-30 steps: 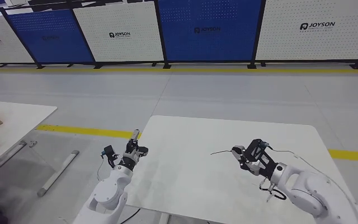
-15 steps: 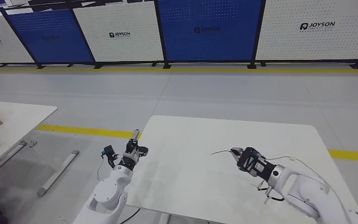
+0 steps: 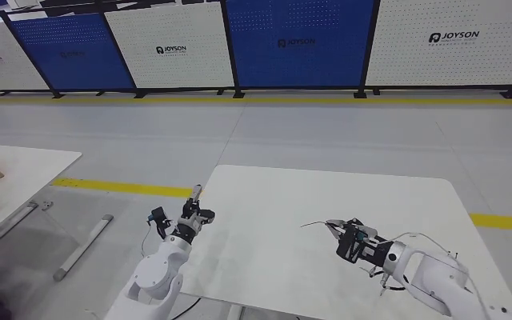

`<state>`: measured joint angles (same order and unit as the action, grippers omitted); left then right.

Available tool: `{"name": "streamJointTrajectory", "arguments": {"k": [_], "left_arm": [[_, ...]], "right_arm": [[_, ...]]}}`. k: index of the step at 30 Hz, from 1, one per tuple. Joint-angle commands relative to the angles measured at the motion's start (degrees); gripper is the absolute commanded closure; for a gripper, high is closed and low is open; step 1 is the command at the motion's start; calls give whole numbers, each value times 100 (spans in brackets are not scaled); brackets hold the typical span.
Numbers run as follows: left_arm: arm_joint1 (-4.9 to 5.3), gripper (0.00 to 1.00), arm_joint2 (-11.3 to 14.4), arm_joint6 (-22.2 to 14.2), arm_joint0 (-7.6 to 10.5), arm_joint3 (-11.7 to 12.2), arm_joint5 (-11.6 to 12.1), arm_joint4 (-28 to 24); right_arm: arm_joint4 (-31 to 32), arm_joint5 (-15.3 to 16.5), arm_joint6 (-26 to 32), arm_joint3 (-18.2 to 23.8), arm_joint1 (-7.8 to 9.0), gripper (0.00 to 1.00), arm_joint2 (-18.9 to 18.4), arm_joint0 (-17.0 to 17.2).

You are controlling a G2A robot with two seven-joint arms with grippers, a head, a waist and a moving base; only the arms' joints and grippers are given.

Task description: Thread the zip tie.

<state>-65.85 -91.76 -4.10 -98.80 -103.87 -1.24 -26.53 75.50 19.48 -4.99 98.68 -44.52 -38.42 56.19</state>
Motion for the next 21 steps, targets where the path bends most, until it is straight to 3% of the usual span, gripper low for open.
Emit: {"name": "streamJointTrajectory", "arguments": {"k": [1,5,9,11,12,21], "left_arm": [[13,0,-76,-427,-92,-149,-64,-206],[61,0,-233,-1186,-370,-691,-389,-257],[97,0,-93,-1673,-518,-1146,-919,-39],[98,0,43,-1503,-472,-1214,-1148,237],[93,0,179,-1232,-408,-1222,-1243,555],[90,0,215,-1141,-387,-1220,-1244,643]], "right_arm": [[1,0,0,0,0,100,0,0],[1,0,0,0,0,100,0,0],[1,0,0,0,0,100,0,0],[1,0,0,0,0,100,0,0],[1,0,0,0,0,100,0,0],[1,0,0,0,0,100,0,0]]}}
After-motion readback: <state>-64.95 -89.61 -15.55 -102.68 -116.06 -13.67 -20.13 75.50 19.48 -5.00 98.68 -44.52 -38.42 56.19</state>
